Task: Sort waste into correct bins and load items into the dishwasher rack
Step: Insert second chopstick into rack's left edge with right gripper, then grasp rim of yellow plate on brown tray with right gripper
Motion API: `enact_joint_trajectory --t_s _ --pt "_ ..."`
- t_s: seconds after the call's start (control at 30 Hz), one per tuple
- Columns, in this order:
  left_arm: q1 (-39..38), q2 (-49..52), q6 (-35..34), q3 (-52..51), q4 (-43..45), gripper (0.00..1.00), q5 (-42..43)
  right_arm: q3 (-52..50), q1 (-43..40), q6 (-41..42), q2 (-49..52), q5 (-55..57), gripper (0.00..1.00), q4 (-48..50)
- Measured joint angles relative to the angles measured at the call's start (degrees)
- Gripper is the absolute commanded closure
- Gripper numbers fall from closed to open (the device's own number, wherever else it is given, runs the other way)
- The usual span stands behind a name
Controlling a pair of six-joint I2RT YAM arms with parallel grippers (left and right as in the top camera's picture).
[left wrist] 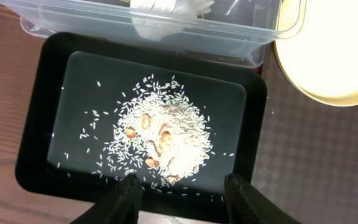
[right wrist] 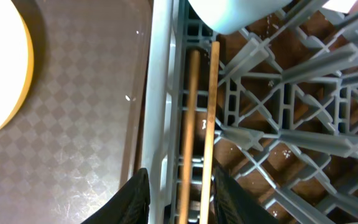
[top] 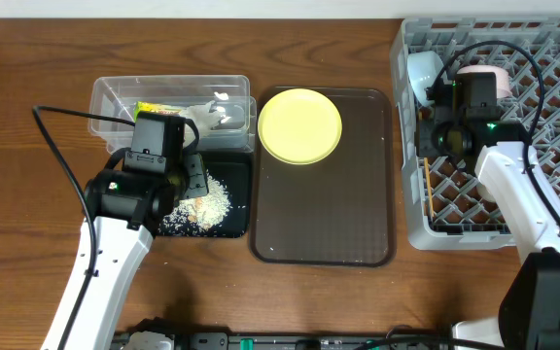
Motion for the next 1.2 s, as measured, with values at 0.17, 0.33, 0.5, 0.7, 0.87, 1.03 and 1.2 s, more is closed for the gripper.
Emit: enact_joint_trajectory --t_s 0.17,0.33,0.5,0.7,0.87,1.03,1.2 --pt "0.0 0.0 0.0 0.0 0.0 0.53 0.0 3.4 1.2 0.7 -0.1 -0.9 0.62 1.0" --pt "0.0 0.0 0.0 0.0 0.0 0.53 0.0 5.2 7.0 1.9 -1.1 -2.3 0.58 2.9" --pt "0.0 0.0 0.0 0.0 0.0 0.53 0.0 5.2 14.6 5.0 0.5 -1.3 0.56 4.5" --pt "0.0 0.0 0.0 0.0 0.0 0.53 0.0 5.2 20.1 12.4 9.5 1.2 0.57 7.1" --pt "0.0 0.0 0.0 0.0 0.0 0.53 0.0 5.1 22.0 18.9 16.1 2.4 0.59 11.7" --pt "0.0 0.0 0.0 0.0 0.0 0.53 0.0 5.1 23.1 24.3 20.5 3.3 0.65 14.1" --pt "0.0 0.0 0.0 0.0 0.0 0.53 0.0 5.2 23.1 28.0 22.0 4.7 0.89 13.2"
